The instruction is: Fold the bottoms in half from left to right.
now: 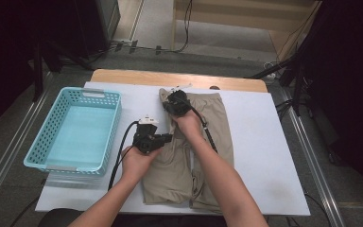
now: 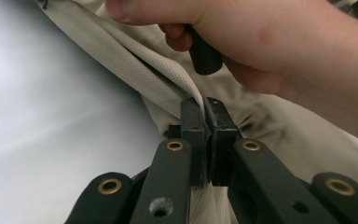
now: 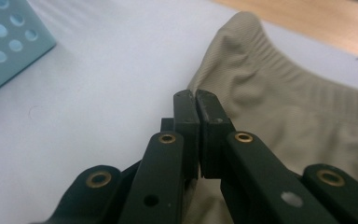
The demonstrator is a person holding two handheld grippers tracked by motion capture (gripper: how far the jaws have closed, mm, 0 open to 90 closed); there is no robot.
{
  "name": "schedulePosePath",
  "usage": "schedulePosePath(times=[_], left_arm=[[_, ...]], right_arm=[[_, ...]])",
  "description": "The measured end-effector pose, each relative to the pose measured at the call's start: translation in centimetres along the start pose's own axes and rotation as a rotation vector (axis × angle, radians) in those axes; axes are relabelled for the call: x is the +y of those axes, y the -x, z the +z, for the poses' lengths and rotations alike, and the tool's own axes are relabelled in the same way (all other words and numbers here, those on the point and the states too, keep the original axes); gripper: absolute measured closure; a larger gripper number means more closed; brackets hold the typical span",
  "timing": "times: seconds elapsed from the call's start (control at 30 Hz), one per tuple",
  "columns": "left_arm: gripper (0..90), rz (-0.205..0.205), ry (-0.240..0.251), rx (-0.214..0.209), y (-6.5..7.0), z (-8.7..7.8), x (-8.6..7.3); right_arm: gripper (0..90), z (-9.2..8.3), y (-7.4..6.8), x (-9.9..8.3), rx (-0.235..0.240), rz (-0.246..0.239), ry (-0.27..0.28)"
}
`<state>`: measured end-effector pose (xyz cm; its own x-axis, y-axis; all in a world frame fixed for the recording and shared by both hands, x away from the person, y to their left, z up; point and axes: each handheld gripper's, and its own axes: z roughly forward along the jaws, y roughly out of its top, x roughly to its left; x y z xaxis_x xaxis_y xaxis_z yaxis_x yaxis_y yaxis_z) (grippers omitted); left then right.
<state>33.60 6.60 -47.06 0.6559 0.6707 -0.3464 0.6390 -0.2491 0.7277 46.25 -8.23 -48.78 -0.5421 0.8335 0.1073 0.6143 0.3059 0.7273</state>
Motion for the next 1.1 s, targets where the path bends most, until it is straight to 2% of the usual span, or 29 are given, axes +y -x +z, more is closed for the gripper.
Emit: schedulePosePath(times=[0.1,0.13,0.27,0.53,0.73,0.9,1.1], left_arm=[[88.2,0.027,0.009,-0.006,0.9,0.1,1.1],[88.2,0.026,0.016,-0.011,1.1,0.1,1.4],[88.1,0.049,0.039,-0.032,2.5,0.4,2.7],[88.0,0.109,0.024,-0.065,5.7,2.8,4.4],[87.9,0.125,0.011,-0.087,7.4,4.7,5.2],[87.5,0.140,-0.003,-0.098,8.4,6.2,5.6],[87.5,0.141,-0.039,-0.097,9.2,8.7,5.6]], right_arm=[[85.9,-1.8,1.4,0.5,-0.009,0.022,0.019],[85.9,-2.6,2.1,0.6,-0.010,0.043,0.025],[85.9,-4.6,3.9,0.7,-0.020,0.057,0.040],[85.9,-8.1,6.8,-0.2,-0.052,0.085,0.086],[85.8,-9.9,9.1,-1.5,-0.091,0.117,0.098],[85.8,-11.2,11.2,-3.1,-0.125,0.163,0.098],[85.8,-11.8,13.6,-4.9,-0.154,0.220,0.085]])
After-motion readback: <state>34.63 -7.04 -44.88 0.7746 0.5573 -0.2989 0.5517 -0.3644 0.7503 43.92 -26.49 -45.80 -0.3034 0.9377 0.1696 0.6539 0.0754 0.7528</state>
